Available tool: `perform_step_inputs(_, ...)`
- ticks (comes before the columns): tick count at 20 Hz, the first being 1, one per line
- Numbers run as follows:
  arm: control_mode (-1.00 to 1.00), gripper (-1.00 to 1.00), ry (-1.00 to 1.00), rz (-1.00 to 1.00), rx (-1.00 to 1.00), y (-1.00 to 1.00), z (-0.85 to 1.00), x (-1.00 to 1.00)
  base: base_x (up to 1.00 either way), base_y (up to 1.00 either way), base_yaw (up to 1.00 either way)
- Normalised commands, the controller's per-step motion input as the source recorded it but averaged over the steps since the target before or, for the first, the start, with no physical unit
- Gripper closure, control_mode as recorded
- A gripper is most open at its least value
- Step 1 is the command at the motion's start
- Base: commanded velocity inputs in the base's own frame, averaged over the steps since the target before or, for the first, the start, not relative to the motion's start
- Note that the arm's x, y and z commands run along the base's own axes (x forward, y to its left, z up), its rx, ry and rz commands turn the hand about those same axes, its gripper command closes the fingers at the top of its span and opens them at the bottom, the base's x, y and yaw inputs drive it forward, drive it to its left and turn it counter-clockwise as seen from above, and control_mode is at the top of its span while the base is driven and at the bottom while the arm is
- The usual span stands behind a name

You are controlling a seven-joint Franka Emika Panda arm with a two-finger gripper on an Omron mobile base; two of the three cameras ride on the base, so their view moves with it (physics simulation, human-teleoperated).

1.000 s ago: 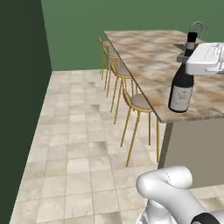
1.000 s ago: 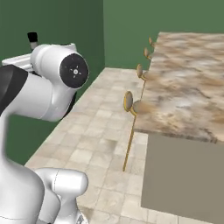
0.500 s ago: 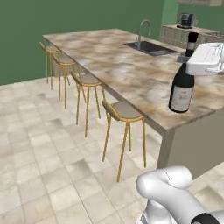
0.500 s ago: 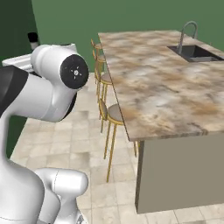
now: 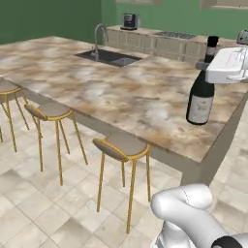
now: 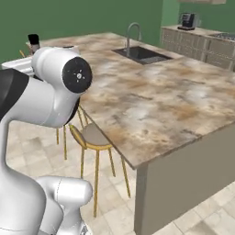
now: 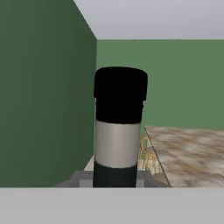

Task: Get the candle and the wine from the cabinet and move them to the dining counter.

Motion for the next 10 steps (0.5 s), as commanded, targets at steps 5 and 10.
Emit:
perform_step_inputs(5,1.0,1.0,0.0,0.0,0.0,0.0,0.0,0.0,0.35,0.8,-0.69)
perform_step_inputs(10,1.0,1.0,0.0,0.0,0.0,0.0,0.0,0.0,-0.07,0.76,-0.64)
